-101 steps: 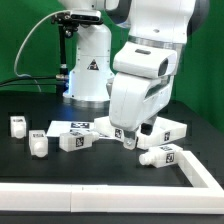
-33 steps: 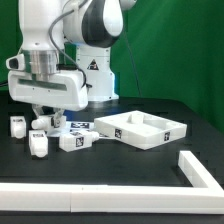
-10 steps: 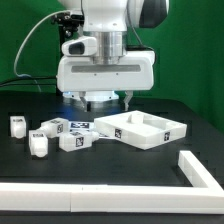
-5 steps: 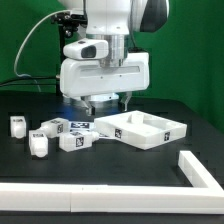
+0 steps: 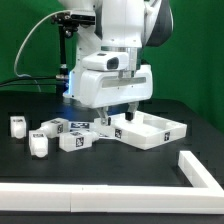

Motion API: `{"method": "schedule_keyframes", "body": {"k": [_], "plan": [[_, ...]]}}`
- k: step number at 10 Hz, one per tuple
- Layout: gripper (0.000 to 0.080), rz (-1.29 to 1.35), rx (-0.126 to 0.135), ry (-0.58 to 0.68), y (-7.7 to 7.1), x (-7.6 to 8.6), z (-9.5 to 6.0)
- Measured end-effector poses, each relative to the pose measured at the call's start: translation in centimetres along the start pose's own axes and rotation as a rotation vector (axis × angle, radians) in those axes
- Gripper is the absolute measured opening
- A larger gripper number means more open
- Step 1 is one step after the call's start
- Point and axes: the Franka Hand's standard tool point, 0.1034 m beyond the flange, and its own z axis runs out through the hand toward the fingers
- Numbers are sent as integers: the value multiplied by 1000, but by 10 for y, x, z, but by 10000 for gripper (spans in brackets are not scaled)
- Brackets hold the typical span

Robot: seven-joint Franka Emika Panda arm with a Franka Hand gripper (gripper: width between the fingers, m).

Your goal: Assemble one leg

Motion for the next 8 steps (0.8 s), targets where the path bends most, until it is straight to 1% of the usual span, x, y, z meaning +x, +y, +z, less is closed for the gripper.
{"method": "schedule_keyframes", "body": {"k": [2, 3, 4, 6, 7, 8], "plan": [[649, 41, 5, -4, -3, 1, 2], [649, 70, 7, -6, -11, 4, 11], [649, 84, 9, -7, -20, 10, 25], [649, 103, 5, -7, -28, 8, 32], [521, 105, 5, -6, -27, 9, 32], [351, 105, 5, -7, -27, 9, 32]]}}
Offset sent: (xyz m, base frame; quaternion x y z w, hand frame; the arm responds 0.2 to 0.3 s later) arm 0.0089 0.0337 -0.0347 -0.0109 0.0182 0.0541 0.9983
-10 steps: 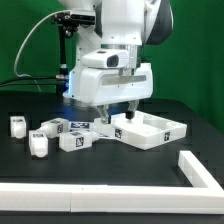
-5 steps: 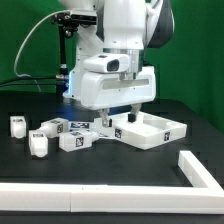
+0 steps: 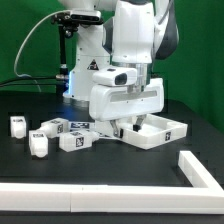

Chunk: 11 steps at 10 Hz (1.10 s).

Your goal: Assemble one leg

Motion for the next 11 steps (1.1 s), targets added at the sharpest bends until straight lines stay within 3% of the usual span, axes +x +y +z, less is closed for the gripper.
{"method": "schedule_keyframes", "body": {"k": [1, 3, 4, 6, 7, 8, 9, 10, 11], "plan": [[351, 0, 0, 0, 0, 0, 0], [84, 3, 3, -6, 2, -1, -1], [84, 46, 29, -46, 9, -2, -15], [50, 125, 21, -27, 30, 16, -54], [50, 236, 51, -79, 42, 14, -65], [50, 387, 59, -101, 61, 12, -80], [50, 493, 48, -78, 73, 9, -93], [50, 575, 46, -64, 77, 10, -102], [50, 615, 45, -75, 74, 9, -97]]}}
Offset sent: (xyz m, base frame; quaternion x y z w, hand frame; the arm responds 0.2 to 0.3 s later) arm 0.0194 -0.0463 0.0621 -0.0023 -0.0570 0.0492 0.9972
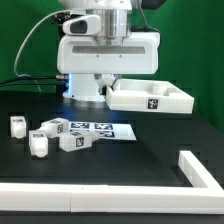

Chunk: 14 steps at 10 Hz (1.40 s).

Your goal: Assemble one leg

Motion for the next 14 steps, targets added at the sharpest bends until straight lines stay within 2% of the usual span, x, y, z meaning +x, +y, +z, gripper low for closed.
{"method": "schedule_keyframes", "body": {"k": [3, 4, 5, 6, 7, 8, 12, 14], "plan": [[50, 189, -1, -11, 1, 0, 5], [50, 235, 11, -35, 12, 14, 13], [50, 210, 12, -73, 23, 41, 13], [50, 182, 17, -84, 28, 66, 7], [50, 167, 16, -89, 26, 75, 3], [50, 151, 14, -86, 15, 73, -4], [51, 135, 13, -95, 16, 73, 1], [51, 71, 5, -99, 35, 128, 6]]}}
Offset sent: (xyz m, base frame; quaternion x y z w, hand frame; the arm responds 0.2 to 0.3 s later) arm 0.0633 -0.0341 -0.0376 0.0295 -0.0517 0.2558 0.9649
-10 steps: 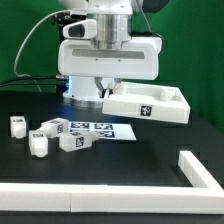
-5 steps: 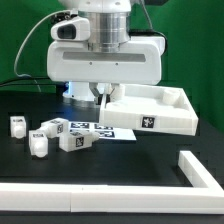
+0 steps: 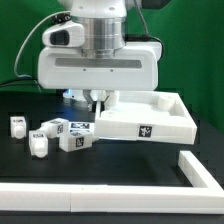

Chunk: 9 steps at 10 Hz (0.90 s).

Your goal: Assemble one leg

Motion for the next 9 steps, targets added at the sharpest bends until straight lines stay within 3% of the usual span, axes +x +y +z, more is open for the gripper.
{"method": "schedule_keyframes", "body": {"k": [1, 2, 5, 6, 7, 9], "plan": [[51, -4, -5, -10, 4, 21, 4], [51, 6, -4, -11, -3, 18, 2], [51, 3, -4, -18, -3, 15, 5], [51, -6, -8, -10, -1, 16, 11], [51, -15, -22, 1, 6, 20, 33], [51, -12, -29, -5, 10, 26, 46]]}}
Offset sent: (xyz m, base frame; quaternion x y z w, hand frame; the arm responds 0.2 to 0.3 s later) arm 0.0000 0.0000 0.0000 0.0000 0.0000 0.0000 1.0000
